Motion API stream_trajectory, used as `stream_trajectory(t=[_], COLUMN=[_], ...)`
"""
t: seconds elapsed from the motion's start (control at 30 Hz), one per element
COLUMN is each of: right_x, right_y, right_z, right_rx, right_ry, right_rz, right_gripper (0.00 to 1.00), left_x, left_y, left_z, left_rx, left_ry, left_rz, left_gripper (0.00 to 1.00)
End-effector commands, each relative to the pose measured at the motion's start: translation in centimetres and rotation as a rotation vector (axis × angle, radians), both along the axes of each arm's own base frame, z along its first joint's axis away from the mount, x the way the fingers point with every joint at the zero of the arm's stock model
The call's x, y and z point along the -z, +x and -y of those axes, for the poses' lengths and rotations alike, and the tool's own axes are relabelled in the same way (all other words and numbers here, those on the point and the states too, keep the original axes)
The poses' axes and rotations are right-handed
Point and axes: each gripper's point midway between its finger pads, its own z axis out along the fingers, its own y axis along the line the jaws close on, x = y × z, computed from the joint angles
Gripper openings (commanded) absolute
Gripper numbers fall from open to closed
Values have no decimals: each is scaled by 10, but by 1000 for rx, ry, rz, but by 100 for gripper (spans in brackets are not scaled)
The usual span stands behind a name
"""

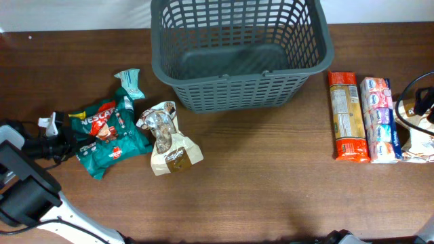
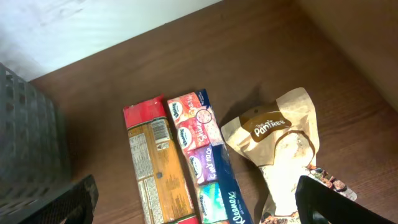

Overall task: Pack container
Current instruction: 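Lift the green Nescafé pack with the left gripper and swing it up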

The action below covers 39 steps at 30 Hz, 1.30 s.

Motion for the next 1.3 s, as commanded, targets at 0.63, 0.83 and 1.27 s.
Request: stream_trajectory(t=[0.63, 0.83, 1.27], right_x=[-11, -11, -11], right_y=[3, 3, 3], right_z=[1, 1, 1], right_rx=[-15, -15, -16], right_ry=[-18, -18, -18], right_rz=[24, 24, 24], right_gripper=[99, 99, 99], left_x=[-103, -160, -275], left_y=[40, 66, 93], left_z=[-23, -7, 4], left_rx=[-33, -7, 9], left_ry=[70, -5, -141], left_rz=[128, 307, 639], left_gripper=[2, 2, 2])
